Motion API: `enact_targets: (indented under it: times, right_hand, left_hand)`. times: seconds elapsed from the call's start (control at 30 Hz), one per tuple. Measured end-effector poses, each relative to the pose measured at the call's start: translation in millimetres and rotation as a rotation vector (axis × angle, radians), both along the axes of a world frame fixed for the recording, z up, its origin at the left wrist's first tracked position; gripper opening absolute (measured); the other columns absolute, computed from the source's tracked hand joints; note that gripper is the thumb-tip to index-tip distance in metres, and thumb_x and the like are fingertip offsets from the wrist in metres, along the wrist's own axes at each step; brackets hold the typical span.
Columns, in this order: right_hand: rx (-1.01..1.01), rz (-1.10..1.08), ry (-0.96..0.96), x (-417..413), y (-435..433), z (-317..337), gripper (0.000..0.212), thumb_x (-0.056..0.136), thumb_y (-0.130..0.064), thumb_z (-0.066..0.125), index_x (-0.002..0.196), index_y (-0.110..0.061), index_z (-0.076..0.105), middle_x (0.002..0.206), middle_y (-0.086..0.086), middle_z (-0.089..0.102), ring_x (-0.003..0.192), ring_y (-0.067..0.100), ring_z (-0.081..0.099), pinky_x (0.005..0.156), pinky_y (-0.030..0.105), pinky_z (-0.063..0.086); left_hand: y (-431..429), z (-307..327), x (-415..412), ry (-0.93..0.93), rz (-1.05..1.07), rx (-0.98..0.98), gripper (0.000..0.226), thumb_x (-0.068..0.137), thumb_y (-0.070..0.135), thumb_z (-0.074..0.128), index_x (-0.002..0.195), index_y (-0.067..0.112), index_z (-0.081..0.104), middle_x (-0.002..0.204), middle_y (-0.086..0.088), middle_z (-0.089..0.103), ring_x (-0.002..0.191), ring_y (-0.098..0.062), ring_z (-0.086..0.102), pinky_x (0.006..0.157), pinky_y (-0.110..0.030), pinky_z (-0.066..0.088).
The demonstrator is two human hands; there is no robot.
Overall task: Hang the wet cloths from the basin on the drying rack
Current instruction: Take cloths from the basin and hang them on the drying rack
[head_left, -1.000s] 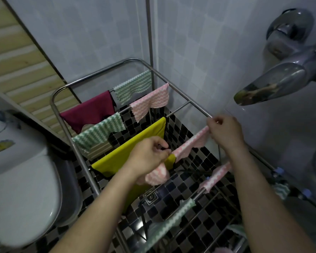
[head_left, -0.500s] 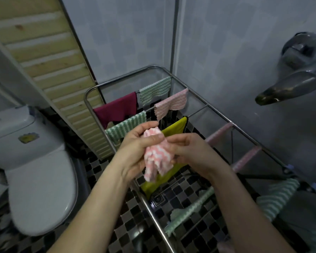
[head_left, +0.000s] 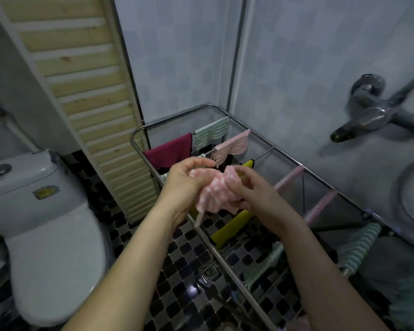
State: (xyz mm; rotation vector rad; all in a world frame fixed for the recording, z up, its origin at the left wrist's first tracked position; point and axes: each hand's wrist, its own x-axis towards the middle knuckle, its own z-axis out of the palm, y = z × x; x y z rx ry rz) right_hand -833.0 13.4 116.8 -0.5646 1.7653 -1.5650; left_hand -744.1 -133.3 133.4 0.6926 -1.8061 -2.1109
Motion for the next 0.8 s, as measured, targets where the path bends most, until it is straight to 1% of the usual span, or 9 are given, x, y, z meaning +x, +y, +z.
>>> enact_targets:
  times: [0.1, 0.17, 0.23, 0.37, 0.43, 0.5, 0.67, 0.73, 0.8]
  right_hand:
    - [-0.06, 0.128, 0.017, 4, -4, 11, 0.051, 0.087, -0.022, 0.068, 0.134, -0.027, 0.049, 0.124, 0.003, 0.063, 0.106, 0.02, 0.067, 0.088, 0.044, 0.056]
    - [-0.081, 0.094, 0.025, -2, -6, 12, 0.047, 0.087, -0.009, 0.068, 0.128, -0.028, 0.056, 0.118, 0.008, 0.067, 0.102, 0.025, 0.068, 0.087, 0.05, 0.056]
    - [-0.058, -0.037, 0.089, -13, -6, 10, 0.032, 0.082, -0.012, 0.066, 0.111, -0.025, 0.066, 0.103, 0.015, 0.072, 0.091, 0.028, 0.069, 0.083, 0.052, 0.056]
    - [0.237, -0.204, 0.435, -53, 7, 4, 0.014, 0.079, -0.012, 0.063, 0.076, -0.025, 0.066, 0.07, -0.004, 0.064, 0.066, 0.011, 0.057, 0.067, 0.029, 0.047]
    - [0.4, -0.227, 0.643, -78, 17, -2, 0.014, 0.082, -0.014, 0.062, 0.073, -0.022, 0.069, 0.066, -0.006, 0.064, 0.066, 0.01, 0.059, 0.067, 0.03, 0.049]
    - [0.521, -0.257, 0.778, -105, 28, -5, 0.012, 0.084, -0.025, 0.063, 0.084, -0.019, 0.074, 0.075, 0.0, 0.071, 0.076, 0.019, 0.066, 0.071, 0.036, 0.053]
    - [0.7, -0.372, 0.83, -174, 48, -20, 0.017, 0.09, -0.024, 0.059, 0.096, -0.016, 0.073, 0.094, 0.01, 0.072, 0.087, 0.03, 0.065, 0.072, 0.035, 0.051]
    - [0.718, -0.435, 0.822, -187, 49, -31, 0.016, 0.089, -0.021, 0.057, 0.093, -0.012, 0.07, 0.092, 0.013, 0.071, 0.085, 0.032, 0.065, 0.07, 0.037, 0.051]
    - [0.657, -0.494, 0.659, -205, 49, -43, 0.013, 0.09, -0.016, 0.053, 0.088, -0.013, 0.066, 0.089, 0.014, 0.07, 0.079, 0.032, 0.067, 0.064, 0.035, 0.053]
  left_hand:
    - [9, 12, -11, -0.008, -0.069, -0.157, 0.011, 0.087, 0.005, 0.066, 0.091, 0.013, 0.073, 0.089, -0.01, 0.074, 0.082, -0.021, 0.072, 0.067, -0.036, 0.061]
    - [12, 17, -22, 0.002, -0.142, -0.24, 0.011, 0.088, 0.006, 0.065, 0.092, 0.012, 0.074, 0.094, -0.01, 0.073, 0.089, -0.02, 0.071, 0.074, -0.036, 0.06]
    - [9, 20, -34, 0.048, -0.162, -0.317, 0.012, 0.088, 0.006, 0.066, 0.092, 0.01, 0.075, 0.096, -0.006, 0.074, 0.089, -0.01, 0.069, 0.076, -0.025, 0.057]
    - [3, 18, -58, 0.06, -0.15, -0.5, 0.013, 0.088, 0.008, 0.066, 0.093, 0.013, 0.076, 0.093, 0.005, 0.073, 0.082, 0.006, 0.062, 0.075, -0.007, 0.046]
    - [4, 11, -69, 0.052, -0.142, -0.578, 0.014, 0.09, 0.01, 0.064, 0.094, 0.017, 0.075, 0.096, 0.008, 0.072, 0.09, 0.004, 0.062, 0.079, -0.006, 0.043]
    - [7, 4, -84, 0.044, -0.135, -0.641, 0.017, 0.091, 0.009, 0.061, 0.097, 0.019, 0.074, 0.102, 0.008, 0.071, 0.101, -0.001, 0.061, 0.082, -0.008, 0.04]
    - [17, -15, -133, -0.003, -0.194, -0.725, 0.038, 0.089, -0.009, 0.051, 0.111, 0.014, 0.069, 0.114, 0.005, 0.066, 0.112, -0.005, 0.057, 0.083, -0.002, 0.04]
    - [20, -22, -139, -0.012, -0.179, -0.767, 0.031, 0.09, -0.004, 0.055, 0.112, 0.013, 0.07, 0.11, 0.009, 0.066, 0.106, -0.002, 0.057, 0.083, -0.006, 0.041]
    - [24, -34, -152, -0.028, -0.167, -0.771, 0.02, 0.09, 0.008, 0.062, 0.105, 0.014, 0.073, 0.099, 0.014, 0.066, 0.092, 0.003, 0.058, 0.073, -0.002, 0.041]
